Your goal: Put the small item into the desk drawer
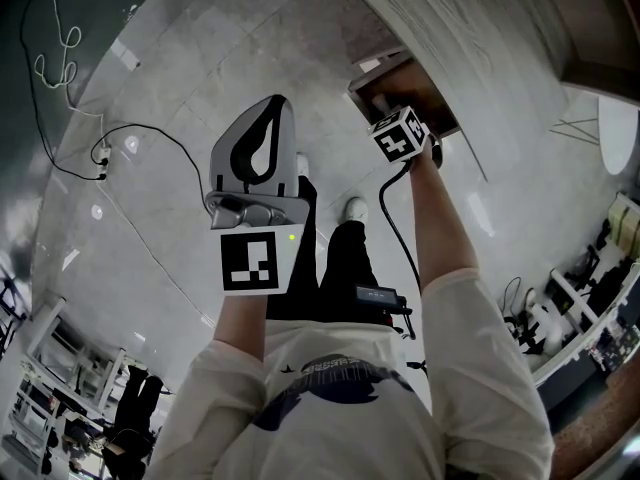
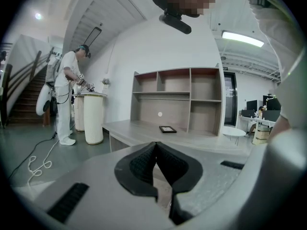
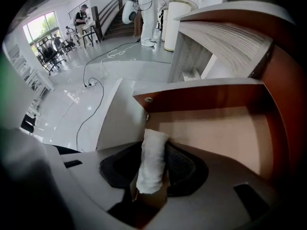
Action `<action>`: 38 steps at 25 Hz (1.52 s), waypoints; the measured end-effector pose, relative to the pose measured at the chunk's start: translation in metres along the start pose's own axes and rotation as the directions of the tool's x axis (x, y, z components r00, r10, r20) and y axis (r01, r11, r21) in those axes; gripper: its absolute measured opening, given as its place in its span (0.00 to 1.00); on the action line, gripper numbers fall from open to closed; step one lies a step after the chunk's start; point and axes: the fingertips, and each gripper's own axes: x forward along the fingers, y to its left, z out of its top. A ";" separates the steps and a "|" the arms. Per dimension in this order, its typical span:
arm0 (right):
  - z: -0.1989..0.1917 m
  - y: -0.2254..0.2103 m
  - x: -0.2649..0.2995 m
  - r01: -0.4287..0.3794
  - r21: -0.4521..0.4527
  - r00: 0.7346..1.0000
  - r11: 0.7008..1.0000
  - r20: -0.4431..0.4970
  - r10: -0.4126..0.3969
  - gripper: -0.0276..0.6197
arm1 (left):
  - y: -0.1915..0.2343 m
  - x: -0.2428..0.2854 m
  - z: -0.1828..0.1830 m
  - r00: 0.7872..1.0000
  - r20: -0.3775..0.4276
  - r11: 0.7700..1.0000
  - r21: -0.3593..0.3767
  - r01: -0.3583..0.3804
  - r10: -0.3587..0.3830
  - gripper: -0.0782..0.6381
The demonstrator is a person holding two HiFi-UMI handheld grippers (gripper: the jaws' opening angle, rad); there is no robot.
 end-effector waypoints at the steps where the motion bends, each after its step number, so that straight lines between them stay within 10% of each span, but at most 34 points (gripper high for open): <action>1: 0.000 0.000 0.000 -0.008 0.005 1.000 1.000 -0.001 0.008 0.27 | 0.000 -0.001 0.000 1.000 -0.002 1.000 0.001 0.001 -0.001 0.12; 14: 0.018 -0.006 -0.031 0.032 0.011 0.992 0.999 0.121 -0.033 0.30 | -0.019 0.002 0.001 0.999 -0.003 0.999 0.014 0.035 -0.035 0.12; 24: 0.038 -0.024 -0.107 0.038 0.258 0.928 0.965 0.350 -0.130 0.29 | -0.043 0.000 0.025 0.998 0.032 0.998 0.034 0.055 -0.057 0.12; 31: 0.052 -0.036 -0.219 0.072 0.373 0.800 0.925 0.533 -0.277 0.26 | -0.062 -0.008 0.075 0.992 0.108 0.996 0.069 0.055 -0.062 0.12; 38: 0.069 -0.047 -0.356 0.152 0.425 0.579 0.892 0.693 -0.429 0.22 | -0.088 -0.031 0.133 0.976 0.202 0.994 0.094 0.060 -0.078 0.12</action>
